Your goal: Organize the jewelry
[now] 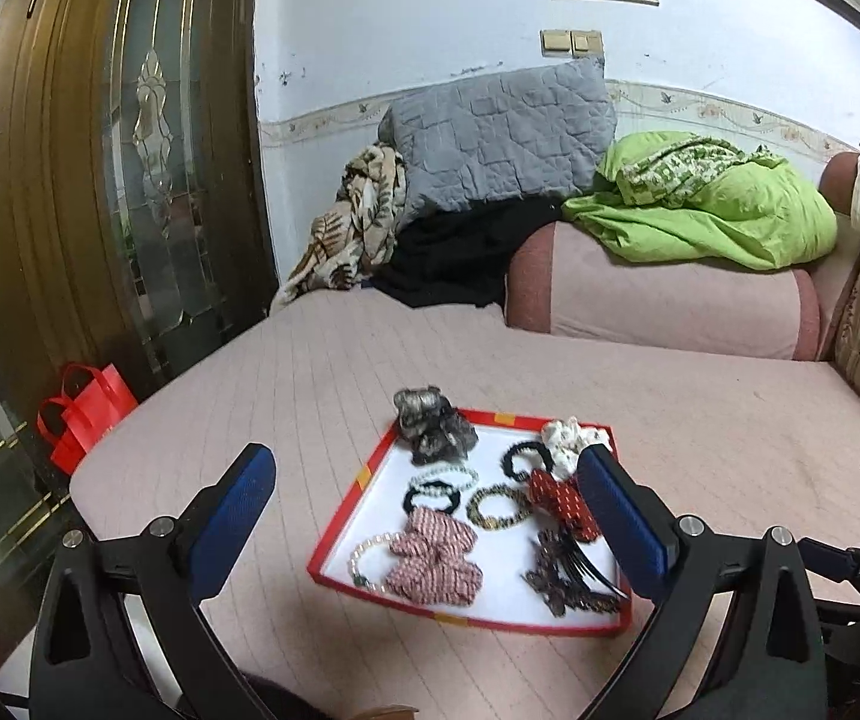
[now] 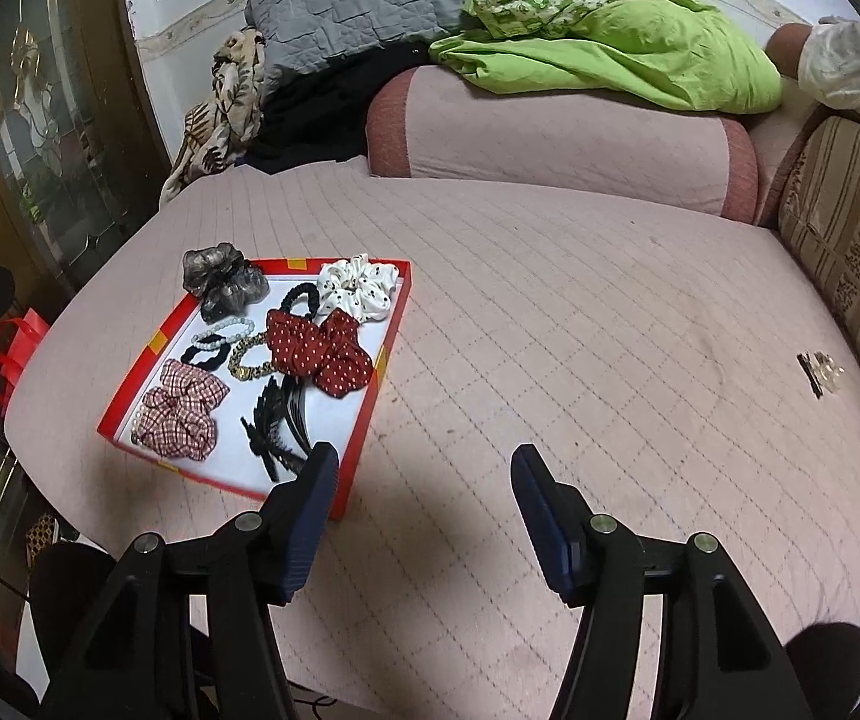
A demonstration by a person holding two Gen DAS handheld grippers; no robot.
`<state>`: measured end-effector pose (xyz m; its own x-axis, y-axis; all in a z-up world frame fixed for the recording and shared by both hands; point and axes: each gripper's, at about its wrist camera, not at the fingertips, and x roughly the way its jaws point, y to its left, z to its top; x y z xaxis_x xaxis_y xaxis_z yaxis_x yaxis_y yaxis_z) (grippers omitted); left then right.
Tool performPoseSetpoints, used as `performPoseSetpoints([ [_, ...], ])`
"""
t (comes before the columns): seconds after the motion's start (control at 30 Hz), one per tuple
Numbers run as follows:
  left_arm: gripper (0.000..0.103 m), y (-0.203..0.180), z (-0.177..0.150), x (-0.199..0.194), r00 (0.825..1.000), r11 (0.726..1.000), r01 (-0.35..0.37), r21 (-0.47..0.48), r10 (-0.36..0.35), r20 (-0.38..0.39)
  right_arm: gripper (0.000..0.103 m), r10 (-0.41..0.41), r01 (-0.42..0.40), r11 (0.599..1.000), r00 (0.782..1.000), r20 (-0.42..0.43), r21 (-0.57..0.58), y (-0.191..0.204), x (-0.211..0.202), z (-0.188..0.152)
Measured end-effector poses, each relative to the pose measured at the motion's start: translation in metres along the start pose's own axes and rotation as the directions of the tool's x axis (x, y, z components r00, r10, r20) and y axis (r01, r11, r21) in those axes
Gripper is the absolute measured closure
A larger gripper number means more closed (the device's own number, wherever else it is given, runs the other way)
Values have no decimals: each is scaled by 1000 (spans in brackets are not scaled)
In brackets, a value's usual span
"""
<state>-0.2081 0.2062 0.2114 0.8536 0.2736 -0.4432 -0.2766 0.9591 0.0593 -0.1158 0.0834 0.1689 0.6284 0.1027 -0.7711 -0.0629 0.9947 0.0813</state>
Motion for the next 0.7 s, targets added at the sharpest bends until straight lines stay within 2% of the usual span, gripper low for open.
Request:
performPoseSetpoints([
  [0.33, 3, 1, -18, -1, 993, 999, 29, -21, -32, -113, 35, -50, 50, 999, 999, 4, 5, -7, -11, -17],
  [0.7, 3, -9, -37, 11, 975, 997, 76, 2, -74, -211, 30, -82, 83, 996, 996, 17, -28, 4, -12, -22],
])
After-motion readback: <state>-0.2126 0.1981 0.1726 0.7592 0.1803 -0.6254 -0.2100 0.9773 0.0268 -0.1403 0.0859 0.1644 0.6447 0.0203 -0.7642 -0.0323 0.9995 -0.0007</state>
